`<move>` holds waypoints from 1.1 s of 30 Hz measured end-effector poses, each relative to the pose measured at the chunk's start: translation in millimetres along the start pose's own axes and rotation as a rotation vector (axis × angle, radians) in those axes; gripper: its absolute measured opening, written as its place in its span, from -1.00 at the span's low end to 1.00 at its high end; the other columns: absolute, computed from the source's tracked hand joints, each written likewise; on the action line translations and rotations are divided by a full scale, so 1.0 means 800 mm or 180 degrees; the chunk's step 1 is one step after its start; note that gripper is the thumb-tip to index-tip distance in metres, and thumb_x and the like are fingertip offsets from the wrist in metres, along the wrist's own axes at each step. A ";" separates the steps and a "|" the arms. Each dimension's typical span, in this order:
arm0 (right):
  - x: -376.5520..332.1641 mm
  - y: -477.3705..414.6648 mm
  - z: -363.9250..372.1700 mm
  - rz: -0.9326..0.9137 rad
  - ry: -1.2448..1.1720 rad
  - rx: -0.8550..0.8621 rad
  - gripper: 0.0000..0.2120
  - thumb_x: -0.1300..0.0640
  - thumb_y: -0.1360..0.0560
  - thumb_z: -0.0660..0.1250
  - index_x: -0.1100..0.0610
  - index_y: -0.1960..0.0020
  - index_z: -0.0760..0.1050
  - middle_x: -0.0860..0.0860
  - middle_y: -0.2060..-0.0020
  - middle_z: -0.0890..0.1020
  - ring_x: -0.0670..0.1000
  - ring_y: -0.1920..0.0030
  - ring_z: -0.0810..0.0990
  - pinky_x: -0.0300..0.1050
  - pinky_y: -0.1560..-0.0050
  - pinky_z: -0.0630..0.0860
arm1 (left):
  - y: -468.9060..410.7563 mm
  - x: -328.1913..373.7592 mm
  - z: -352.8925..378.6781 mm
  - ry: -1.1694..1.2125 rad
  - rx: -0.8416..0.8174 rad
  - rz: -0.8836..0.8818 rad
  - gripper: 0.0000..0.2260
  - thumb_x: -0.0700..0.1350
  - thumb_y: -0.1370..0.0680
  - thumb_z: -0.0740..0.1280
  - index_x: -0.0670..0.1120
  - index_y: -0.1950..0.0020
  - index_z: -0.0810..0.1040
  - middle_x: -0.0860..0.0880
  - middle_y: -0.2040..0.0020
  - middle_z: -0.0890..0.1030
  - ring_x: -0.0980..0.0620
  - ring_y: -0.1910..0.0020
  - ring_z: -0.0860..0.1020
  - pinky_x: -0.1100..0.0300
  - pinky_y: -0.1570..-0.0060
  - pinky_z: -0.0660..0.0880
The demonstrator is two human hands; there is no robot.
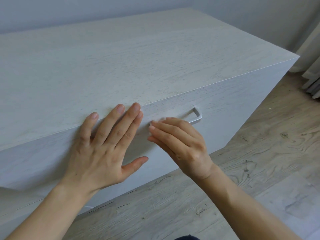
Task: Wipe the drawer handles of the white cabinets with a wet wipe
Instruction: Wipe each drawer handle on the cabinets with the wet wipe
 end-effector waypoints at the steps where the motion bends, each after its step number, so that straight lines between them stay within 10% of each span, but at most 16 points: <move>1: 0.004 0.002 -0.005 -0.0074 0.0056 -0.0051 -0.87 0.26 -0.44 0.46 0.30 0.04 0.64 0.10 0.07 0.69 0.07 0.07 0.66 -0.02 0.02 0.59 | 0.000 0.000 0.000 0.0006 -0.0002 0.0004 -0.25 0.31 -0.55 0.02 -0.20 -0.56 0.09 -0.07 -0.58 0.00 -0.02 -0.55 -0.06 -0.02 -0.47 -0.15; 13: 0.069 0.015 -0.064 -0.0446 0.0387 -0.0865 -0.70 0.40 -0.44 0.41 0.34 -0.16 0.53 0.19 -0.17 0.56 0.09 -0.23 0.54 0.02 -0.17 0.54 | 0.001 -0.002 0.000 0.0174 -0.0104 -0.0065 -0.27 0.30 -0.56 -0.01 -0.16 -0.57 0.05 -0.06 -0.57 0.03 -0.01 -0.55 -0.05 -0.02 -0.48 -0.15; 21: 0.042 -0.013 -0.081 0.0277 0.0480 -0.0846 -0.82 0.39 -0.44 0.34 0.36 -0.04 0.60 0.16 -0.05 0.63 0.08 -0.09 0.61 -0.11 -0.15 0.53 | -0.001 -0.009 -0.016 0.0898 -0.0600 0.0015 -0.36 0.23 -0.60 -0.07 -0.15 -0.55 0.11 -0.03 -0.55 0.11 -0.01 -0.53 0.06 0.01 -0.47 -0.06; 33: -0.119 -0.332 -0.153 0.1107 -0.0300 -0.0570 -0.87 0.30 -0.44 0.35 0.31 0.05 0.63 0.09 0.06 0.66 -0.03 -0.03 0.60 -0.23 -0.07 0.53 | -0.126 -0.243 -0.240 0.2061 -0.1111 -0.0399 -0.46 0.15 -0.54 0.13 -0.18 -0.37 0.38 -0.11 -0.36 0.47 -0.04 -0.28 0.51 0.00 -0.24 0.31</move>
Point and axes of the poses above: each hand's wrist, its own y-axis away from the middle knuckle, its own z-axis out of the palm, x = y × z, the point moved 7 cm from there along -y, towards the middle knuckle
